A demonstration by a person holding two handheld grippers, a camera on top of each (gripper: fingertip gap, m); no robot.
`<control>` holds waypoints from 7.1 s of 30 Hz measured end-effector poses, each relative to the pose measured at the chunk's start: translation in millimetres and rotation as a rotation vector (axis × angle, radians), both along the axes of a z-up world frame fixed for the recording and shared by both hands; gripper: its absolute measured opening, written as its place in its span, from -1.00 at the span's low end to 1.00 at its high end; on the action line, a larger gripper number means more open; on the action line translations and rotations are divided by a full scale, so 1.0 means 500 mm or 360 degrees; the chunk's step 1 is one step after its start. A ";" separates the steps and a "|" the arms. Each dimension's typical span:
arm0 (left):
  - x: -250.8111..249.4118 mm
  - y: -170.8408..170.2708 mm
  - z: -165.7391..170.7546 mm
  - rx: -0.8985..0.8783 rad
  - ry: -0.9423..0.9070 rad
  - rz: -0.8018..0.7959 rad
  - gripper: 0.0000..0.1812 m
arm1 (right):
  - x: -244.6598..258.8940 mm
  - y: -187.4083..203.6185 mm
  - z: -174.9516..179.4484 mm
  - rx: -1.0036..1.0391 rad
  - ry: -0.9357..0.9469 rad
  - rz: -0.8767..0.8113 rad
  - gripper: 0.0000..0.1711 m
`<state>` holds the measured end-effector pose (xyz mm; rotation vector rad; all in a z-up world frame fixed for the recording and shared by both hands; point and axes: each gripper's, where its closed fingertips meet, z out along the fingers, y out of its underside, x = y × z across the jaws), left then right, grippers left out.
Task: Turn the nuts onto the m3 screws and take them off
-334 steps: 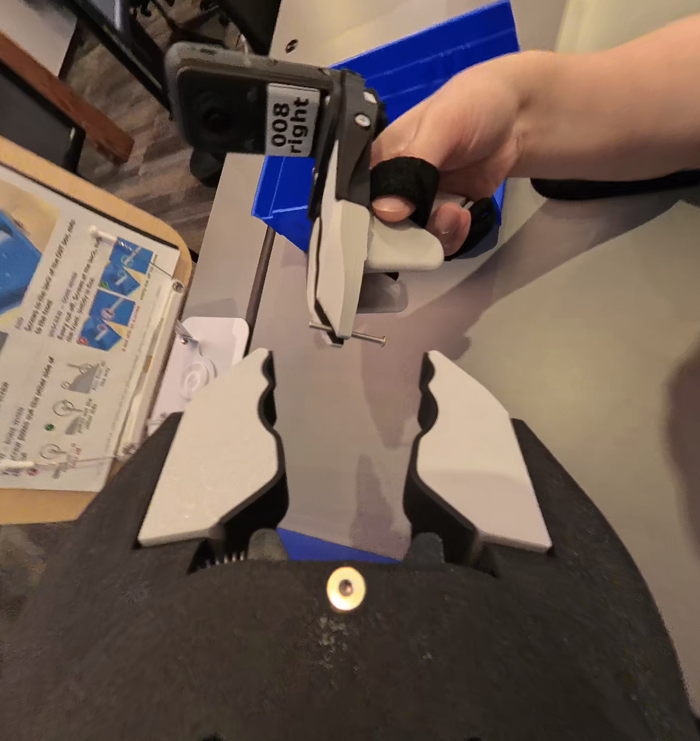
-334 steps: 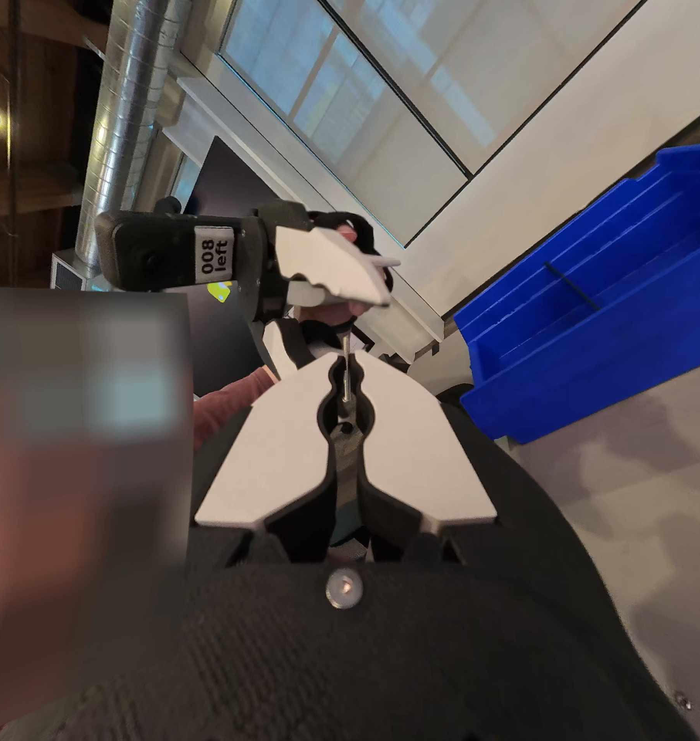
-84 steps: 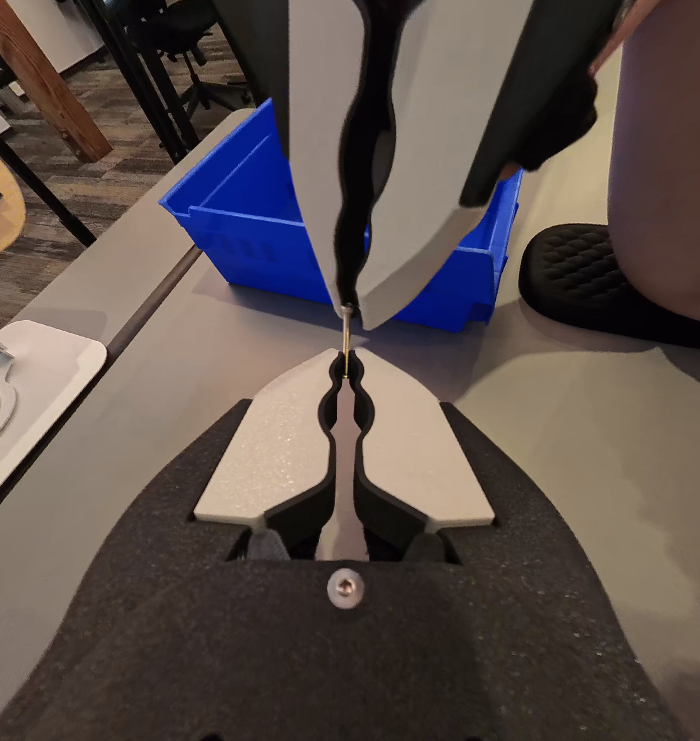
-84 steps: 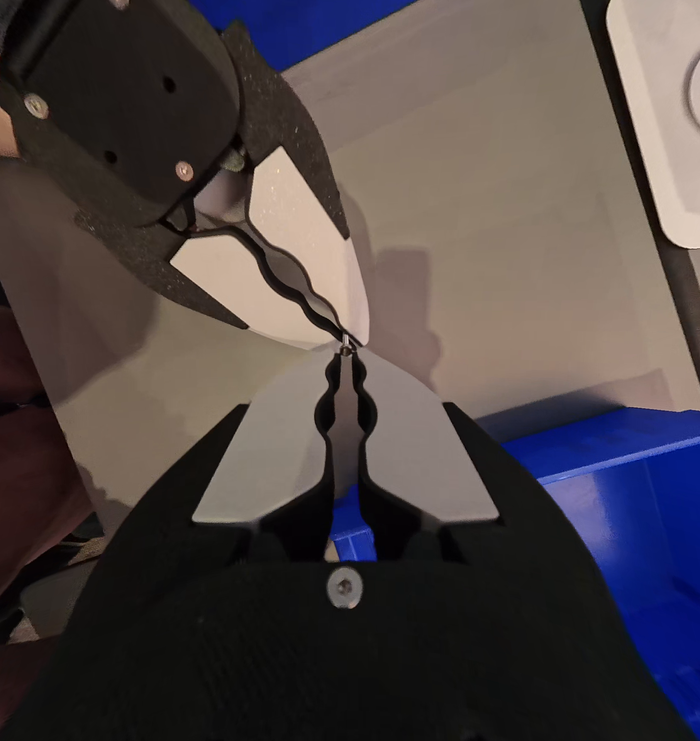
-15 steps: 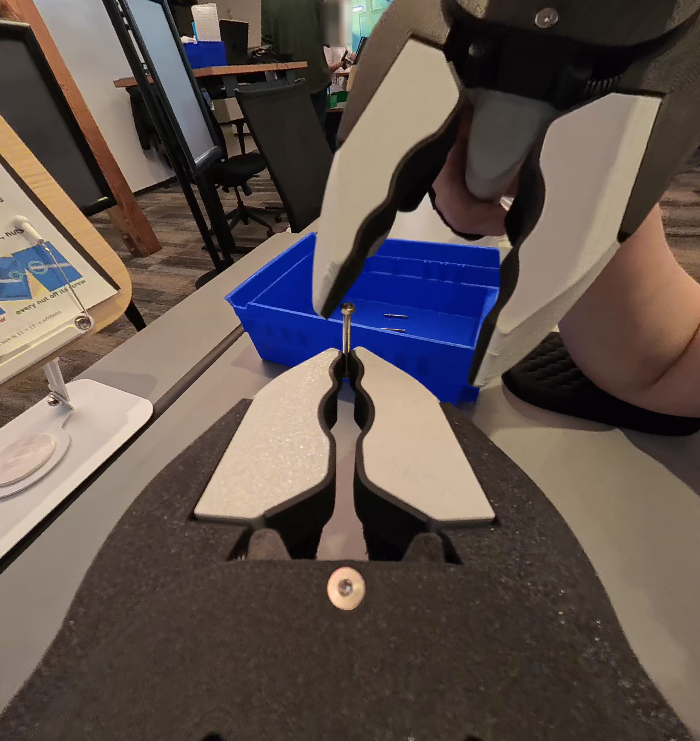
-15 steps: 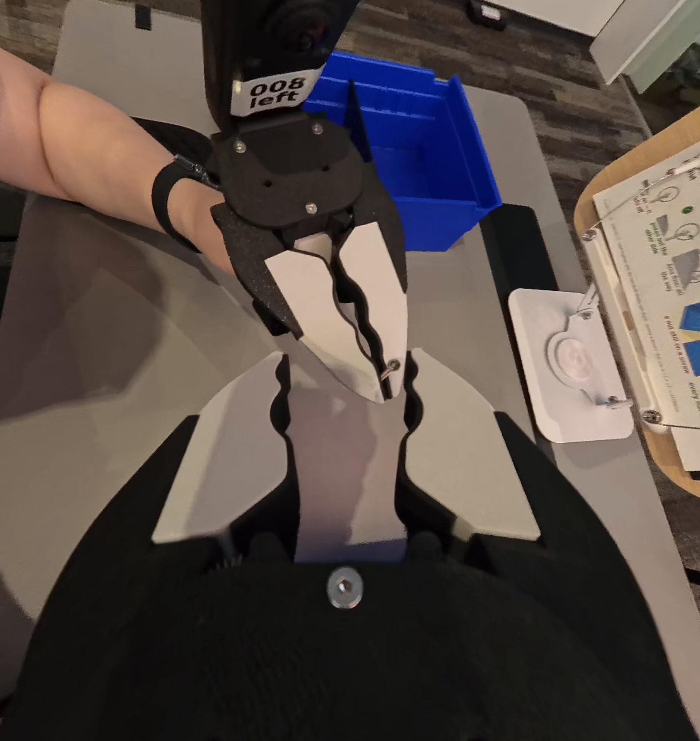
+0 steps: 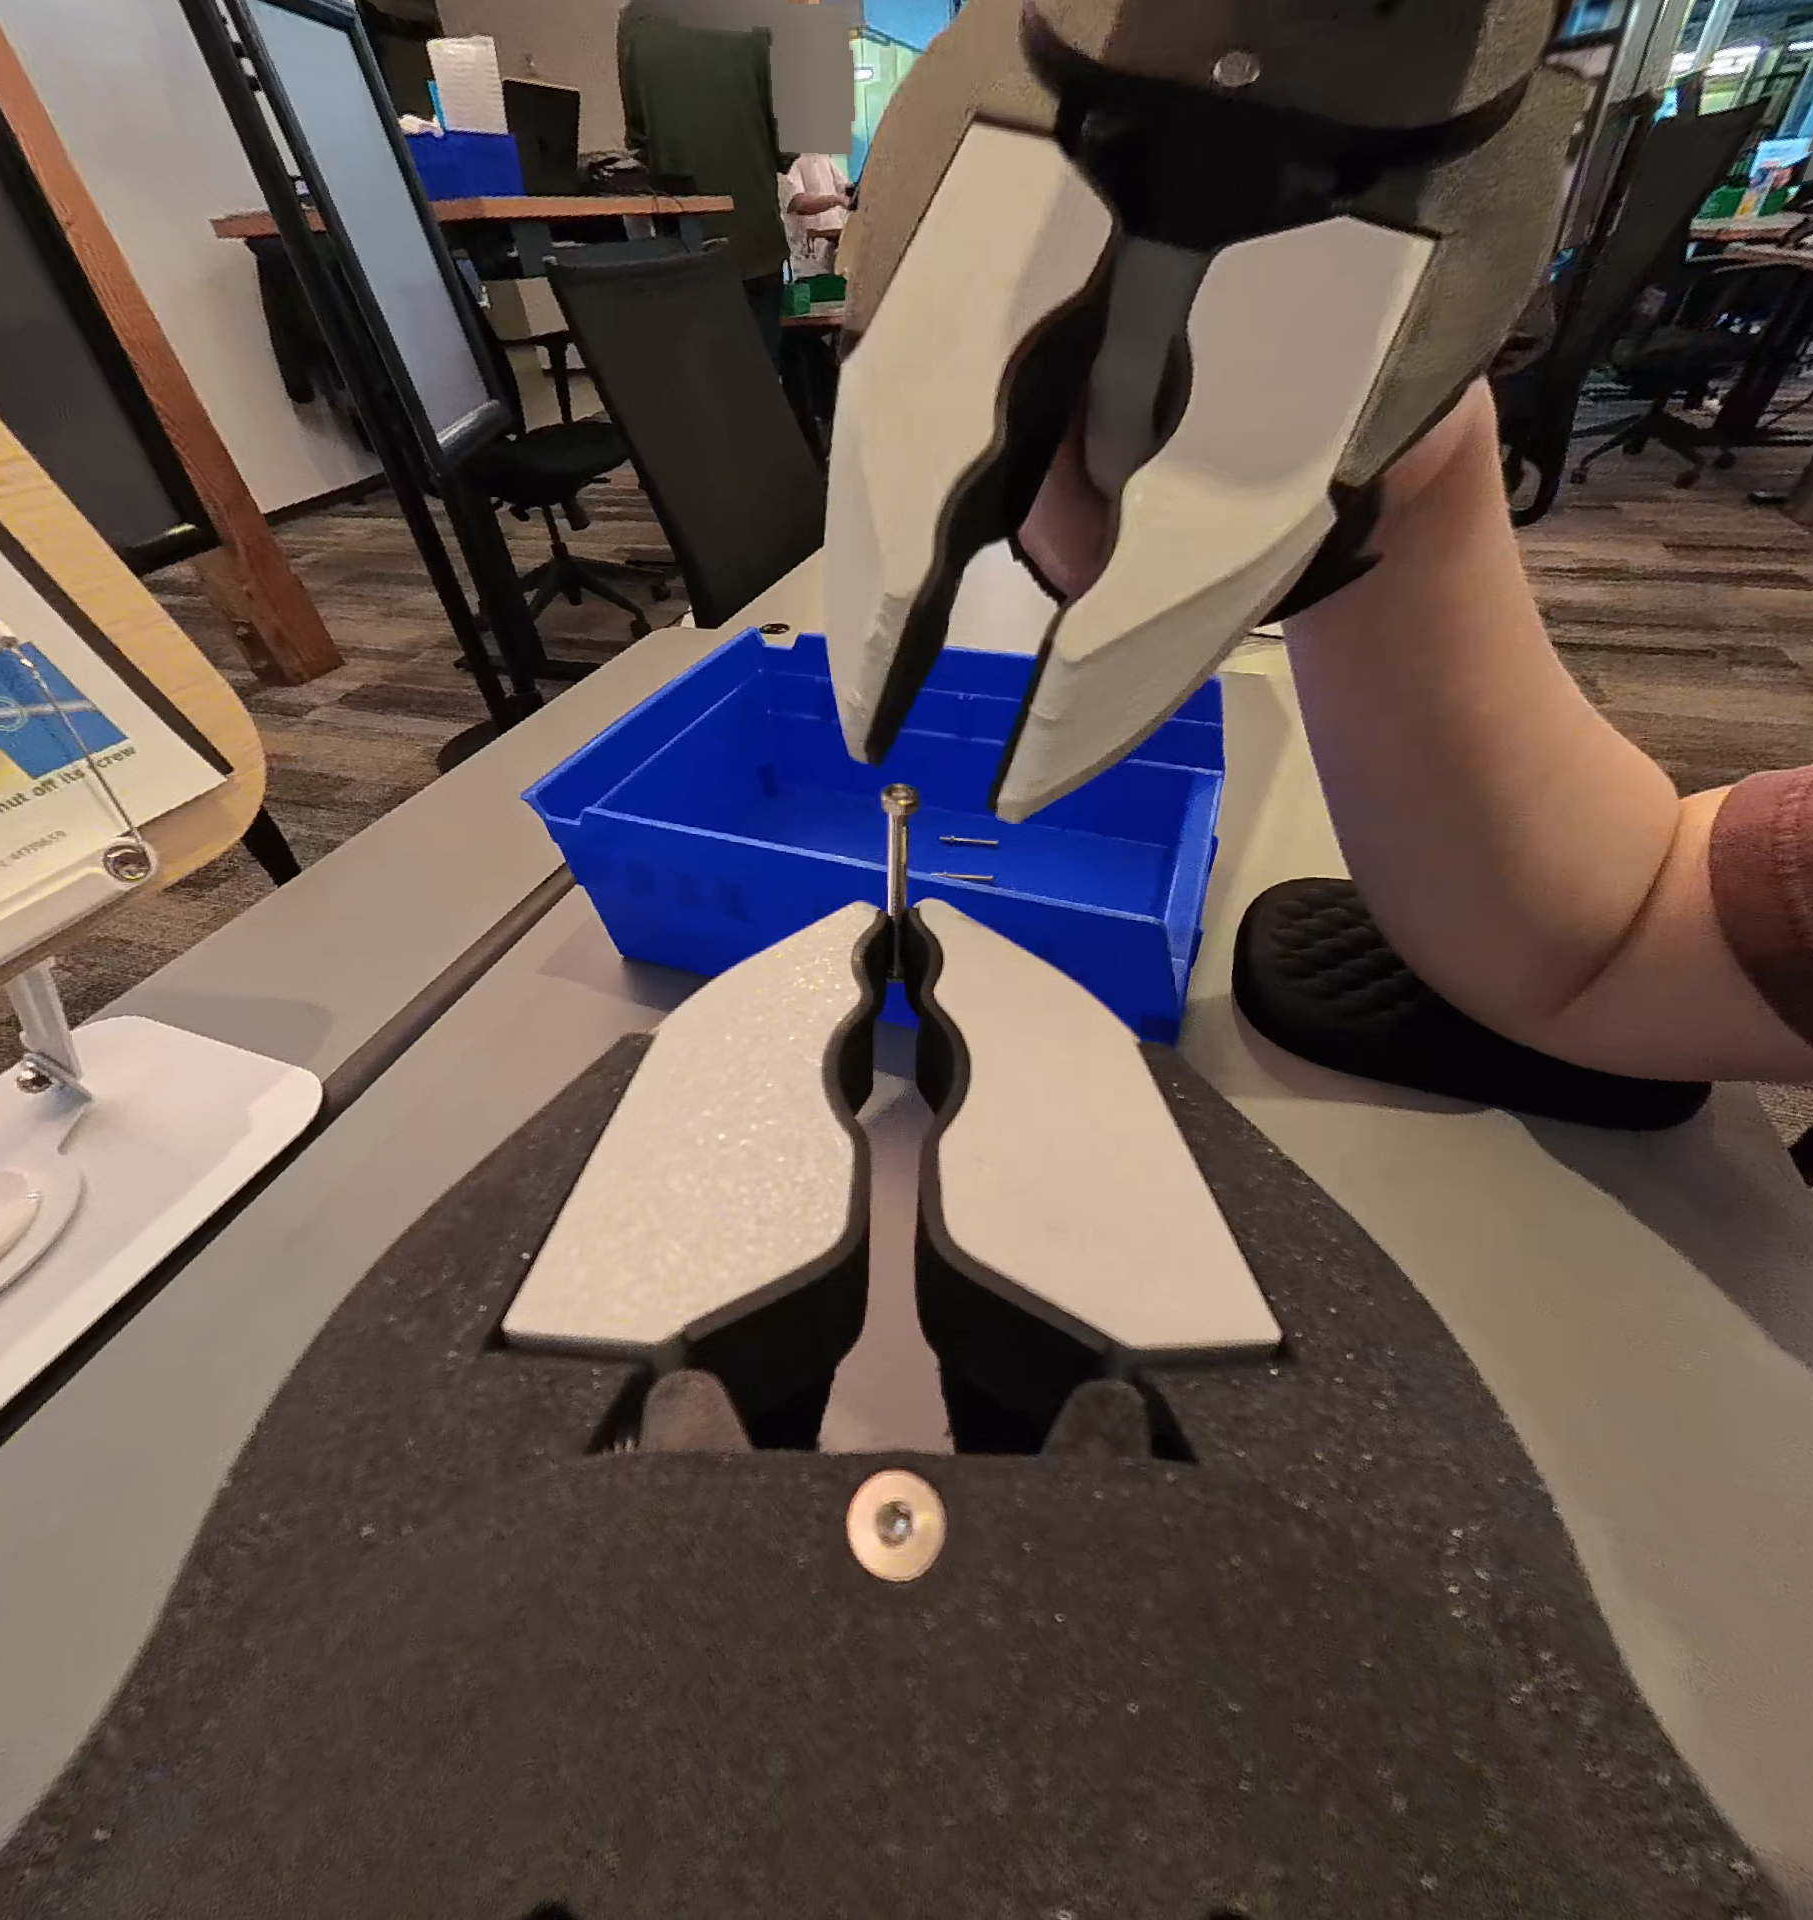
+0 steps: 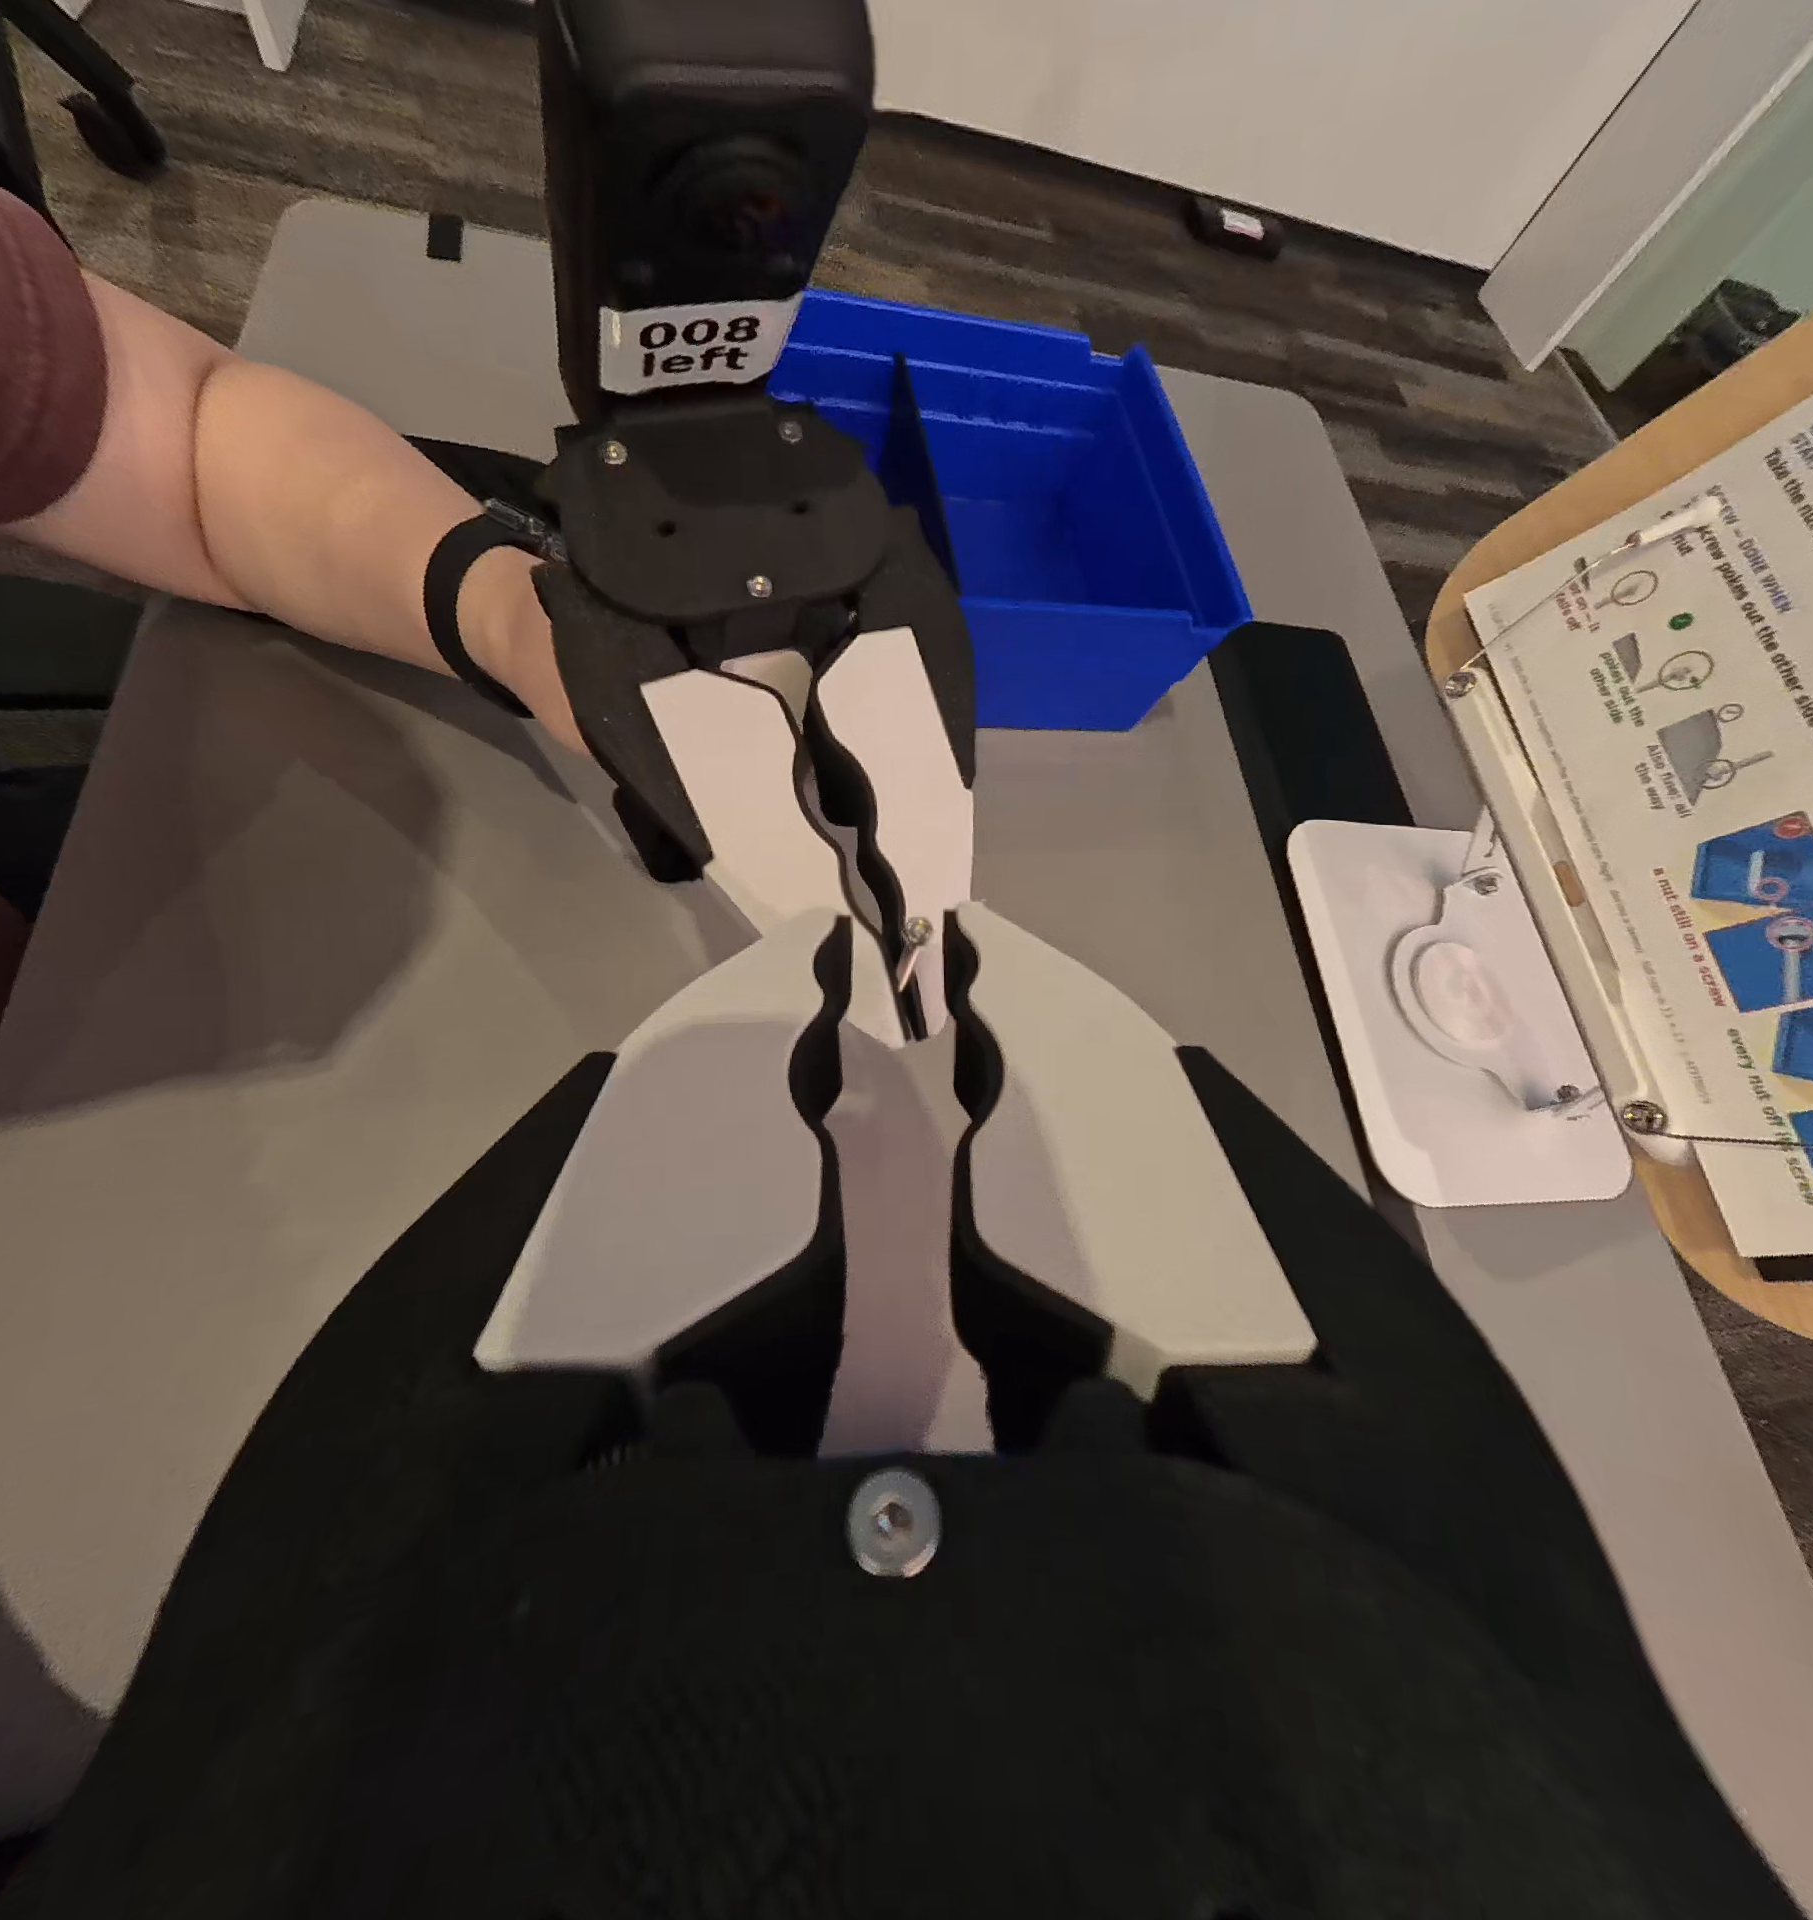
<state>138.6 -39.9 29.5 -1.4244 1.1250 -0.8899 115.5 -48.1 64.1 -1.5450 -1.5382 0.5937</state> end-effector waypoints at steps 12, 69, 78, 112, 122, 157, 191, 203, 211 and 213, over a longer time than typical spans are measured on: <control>0.007 -0.011 -0.003 -0.0005 0.0010 -0.0042 -0.98 | 0.001 0.001 -0.013 -0.0082 0.0017 0.0089 -0.90; 0.001 -0.077 0.050 -0.0206 -0.0174 -0.0452 -0.98 | -0.006 -0.053 0.048 -0.0279 0.0369 0.0432 -0.80; 0.002 -0.069 0.045 -0.0179 -0.0147 -0.0399 -0.98 | -0.005 -0.046 0.036 -0.0329 0.0331 0.0399 -0.93; -0.025 0.010 0.039 -0.0058 -0.0089 0.0045 -0.98 | -0.038 0.002 0.031 -0.0116 0.0247 0.0007 -0.49; -0.034 0.014 0.050 -0.0082 -0.0147 0.0046 -0.98 | -0.056 -0.023 0.009 -0.0082 0.0151 0.0106 -0.22; -0.044 0.019 0.065 -0.0091 -0.0249 0.0074 -0.98 | -0.111 -0.026 0.000 0.0041 0.0209 0.0113 0.09; -0.042 0.002 0.080 -0.0111 -0.0323 -0.0018 -0.98 | -0.149 -0.037 0.021 -0.0081 0.0436 0.0183 0.13; -0.059 0.021 0.089 -0.0242 -0.0439 -0.0019 -0.98 | -0.105 -0.016 0.063 -0.0084 0.0540 0.0094 0.06; -0.048 0.003 0.091 -0.0152 -0.0391 -0.0035 -0.98 | -0.142 -0.045 0.034 -0.0161 0.0485 0.0209 0.16; -0.056 0.014 0.092 -0.0164 -0.0404 -0.0006 -0.98 | -0.131 -0.045 0.039 -0.0171 0.0477 0.0201 0.15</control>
